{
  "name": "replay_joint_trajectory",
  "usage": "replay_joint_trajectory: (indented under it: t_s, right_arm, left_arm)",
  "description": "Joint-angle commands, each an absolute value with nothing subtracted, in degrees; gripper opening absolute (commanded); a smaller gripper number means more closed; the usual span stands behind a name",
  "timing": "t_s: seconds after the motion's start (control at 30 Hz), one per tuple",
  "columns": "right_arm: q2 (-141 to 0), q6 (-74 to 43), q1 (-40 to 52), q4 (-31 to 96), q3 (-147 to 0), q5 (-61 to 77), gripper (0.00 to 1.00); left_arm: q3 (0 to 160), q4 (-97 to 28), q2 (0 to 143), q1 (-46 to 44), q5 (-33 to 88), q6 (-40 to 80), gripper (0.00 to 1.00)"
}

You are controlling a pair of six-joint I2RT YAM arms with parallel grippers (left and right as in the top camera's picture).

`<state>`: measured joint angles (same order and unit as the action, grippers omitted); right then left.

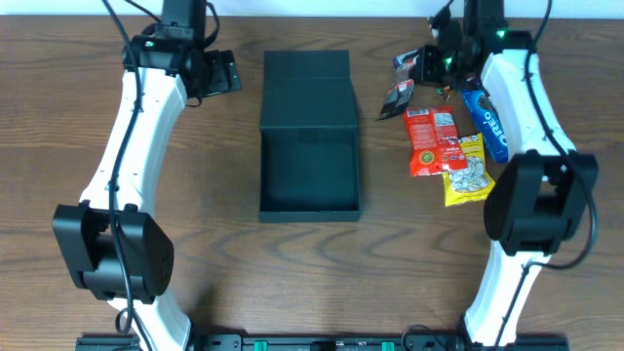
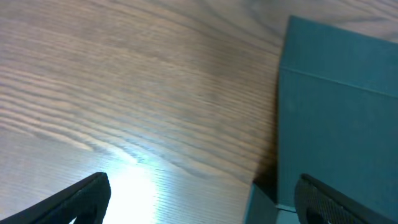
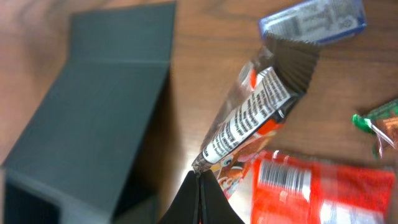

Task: Pack container
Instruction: 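Carry the dark packets with the right gripper into the box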

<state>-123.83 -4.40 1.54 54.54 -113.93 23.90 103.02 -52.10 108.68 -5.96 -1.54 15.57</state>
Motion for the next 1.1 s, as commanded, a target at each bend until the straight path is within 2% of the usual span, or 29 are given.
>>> replay_joint_trajectory:
  t_s: [0.0, 0.1, 0.2, 0.43, 0.5, 0.67, 0.77, 1.07]
  right_arm:
    - [-117.58, 0.40, 6.66, 58.67, -117.25, 24.77, 0.01]
    - [-114.63, 2.79, 11.64, 62.46, -117.25, 28.99, 0.01]
    - [-112.55, 6.02, 17.50, 65.76, -117.25, 38.81, 0.01]
    - [-113.60, 8.82, 21.10, 69.14, -111.44, 45.87, 0.01]
    - [-113.69, 9.65, 21.12, 67.40, -106.43, 48.45, 0.01]
    - [-113.71, 2.52, 21.82, 57.08, -96.27, 51.00, 0.01]
    - [-113.71, -1.06, 22.94, 52.21, -94.26, 52.38, 0.01]
    - [-117.23, -3.27, 27.88, 48.40, -93.30, 47.75, 0.01]
  left_arm:
    - [103.55, -52.12, 108.64, -3.90, -1.89, 14.76, 0.95]
    - [103.55, -51.75, 108.62, -2.33, -1.87, 14.76, 0.95]
    - [103.55, -51.42, 108.64, -0.84, -1.85, 14.76, 0.95]
    - [103.55, -50.87, 108.62, 0.23, -1.85, 14.79, 0.95]
    - [103.55, -50.70, 108.64, 0.25, -1.85, 14.76, 0.95]
    - [103.55, -50.89, 108.62, 0.25, -1.39, 14.76, 0.95]
    - [103.55, -50.98, 108.64, 0.25, -1.39, 14.76, 0.95]
    - [103.55, -51.03, 108.62, 0.25, 0.05, 14.76, 0.95]
